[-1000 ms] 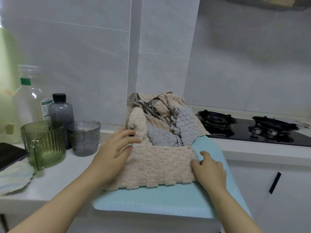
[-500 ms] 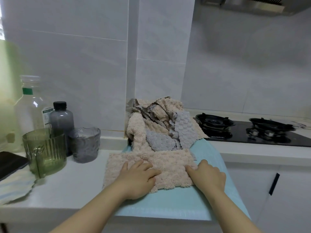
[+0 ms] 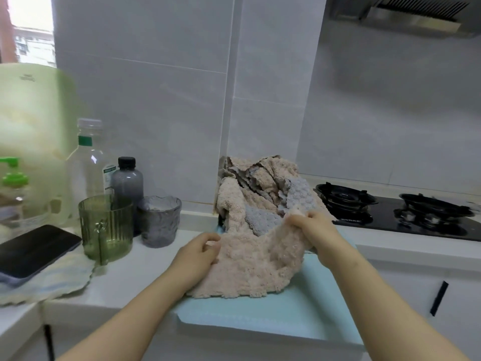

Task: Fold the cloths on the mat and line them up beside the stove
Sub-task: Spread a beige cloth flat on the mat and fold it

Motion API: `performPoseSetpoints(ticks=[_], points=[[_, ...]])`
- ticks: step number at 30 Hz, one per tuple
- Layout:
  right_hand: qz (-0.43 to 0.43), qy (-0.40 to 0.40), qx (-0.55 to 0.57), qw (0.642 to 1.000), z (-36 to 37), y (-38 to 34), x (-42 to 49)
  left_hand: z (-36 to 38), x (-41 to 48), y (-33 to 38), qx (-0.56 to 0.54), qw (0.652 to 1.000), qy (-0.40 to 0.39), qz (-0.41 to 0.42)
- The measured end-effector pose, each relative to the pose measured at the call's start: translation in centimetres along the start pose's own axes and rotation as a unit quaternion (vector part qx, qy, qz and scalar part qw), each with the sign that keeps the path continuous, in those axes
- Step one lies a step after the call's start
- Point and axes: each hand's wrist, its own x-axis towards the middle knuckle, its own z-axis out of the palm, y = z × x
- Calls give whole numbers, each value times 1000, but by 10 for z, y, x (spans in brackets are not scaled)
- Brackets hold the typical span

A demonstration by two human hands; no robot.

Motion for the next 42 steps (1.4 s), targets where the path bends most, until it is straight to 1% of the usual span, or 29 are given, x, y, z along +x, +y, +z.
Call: performPoseSetpoints(ticks=[3,6,8,9,10,11,13,14,16,18,20,22,24,26,28,29,31,33,34,35,37,39,40,42], points=[[-31,-74,1,997,33,-17,-10,-6,5,-5,-150,987,-17,-50],[-24,-168,5,986,60,-16,-18,-12,6,-4,-268,960,-3,-76],[-14,-217,29,976,70,-10,-21,-15,5,-6,-293,953,-11,-80],[-12,-228,47,972,72,-7,-22,-16,4,-7,-274,959,-18,-76],[-20,-219,61,973,72,-3,-22,-16,5,-10,-241,968,-24,-71],[-38,-192,73,978,72,1,-22,-17,5,-11,-213,975,-28,-62],[-77,-106,93,987,69,10,-21,-15,4,-14,-180,982,-29,-44],[-92,-69,94,989,67,14,-21,-14,3,-15,-158,987,-19,-37],[-114,-26,57,992,65,24,-21,-10,1,-16,-113,993,17,-27],[-122,-10,-12,992,63,32,-22,-7,1,-16,-107,992,58,-22],[-126,-7,-57,990,63,38,-21,-6,1,-16,-138,986,86,-29],[-133,-25,-83,987,64,41,-20,-8,1,-16,-185,976,102,-43],[-140,-51,-142,979,69,47,-20,-11,0,-16,-195,972,114,-56],[-148,-59,-196,968,72,52,-19,-12,0,-18,-120,984,118,-64],[-162,-44,-190,967,74,55,-18,-12,-2,-18,-19,990,126,-61],[-170,-28,-181,968,74,56,-18,-13,-2,-19,10,989,140,-50],[-177,-10,-192,965,76,56,-19,-16,-2,-22,9,988,155,-12],[-175,-22,-264,948,79,59,-22,-17,-4,-24,-6,994,101,32],[-169,-32,-300,938,81,60,-23,-17,-6,-25,11,997,57,47],[-161,-40,-322,932,82,61,-23,-16,-6,-26,53,997,18,59],[-156,-45,-339,927,84,62,-22,-13,-7,-27,190,979,-34,59],[-150,-46,-341,927,83,63,-21,-8,-7,-26,310,949,-37,40],[-148,-48,-341,927,82,63,-22,-6,-9,-23,343,939,-29,26],[-144,-53,-347,925,82,63,-23,-3,-12,-21,366,930,-19,9]])
